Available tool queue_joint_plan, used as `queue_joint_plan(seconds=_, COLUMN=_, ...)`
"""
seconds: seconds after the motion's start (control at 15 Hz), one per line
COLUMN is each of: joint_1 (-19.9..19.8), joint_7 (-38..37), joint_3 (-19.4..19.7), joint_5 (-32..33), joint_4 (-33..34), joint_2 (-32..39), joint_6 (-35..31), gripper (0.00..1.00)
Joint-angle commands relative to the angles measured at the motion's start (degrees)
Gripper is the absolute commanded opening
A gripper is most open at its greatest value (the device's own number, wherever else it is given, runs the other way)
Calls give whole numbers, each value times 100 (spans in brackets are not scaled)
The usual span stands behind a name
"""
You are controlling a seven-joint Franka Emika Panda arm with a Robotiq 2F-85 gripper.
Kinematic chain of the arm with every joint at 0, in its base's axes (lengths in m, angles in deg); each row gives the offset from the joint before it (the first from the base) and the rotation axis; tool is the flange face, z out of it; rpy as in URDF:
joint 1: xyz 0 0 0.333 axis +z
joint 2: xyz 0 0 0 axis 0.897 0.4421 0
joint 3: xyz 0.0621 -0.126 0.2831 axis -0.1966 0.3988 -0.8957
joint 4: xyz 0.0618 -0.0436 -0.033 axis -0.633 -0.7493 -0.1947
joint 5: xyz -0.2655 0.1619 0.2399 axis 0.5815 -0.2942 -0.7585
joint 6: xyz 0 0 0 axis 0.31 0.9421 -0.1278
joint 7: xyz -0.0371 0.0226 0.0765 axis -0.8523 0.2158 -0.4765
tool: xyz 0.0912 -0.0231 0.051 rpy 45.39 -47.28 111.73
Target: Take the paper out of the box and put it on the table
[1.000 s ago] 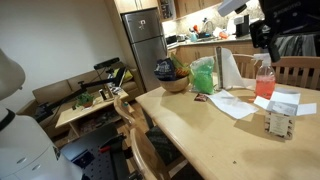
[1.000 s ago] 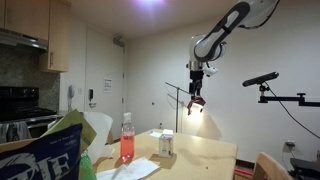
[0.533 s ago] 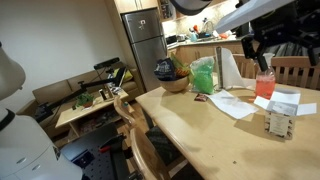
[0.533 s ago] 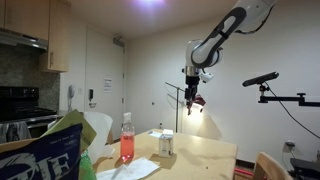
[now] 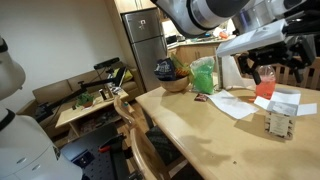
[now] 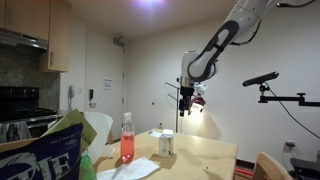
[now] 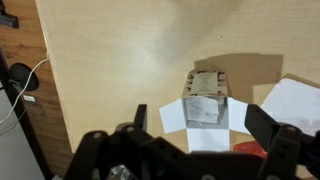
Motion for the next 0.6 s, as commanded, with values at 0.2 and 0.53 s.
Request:
queue_joint_plan(seconds=0.2, joint_1=-33, joint_7=8, joint_3=-26, joint_5=3, joint_4=150, joint_2=354, joint_6=0, gripper=100)
queue_joint_plan(seconds=0.53, joint_1=-44, joint_7=88, joint_3=-66, joint_5=37, joint_4=159, joint_2=435, joint_6=-198, gripper=100)
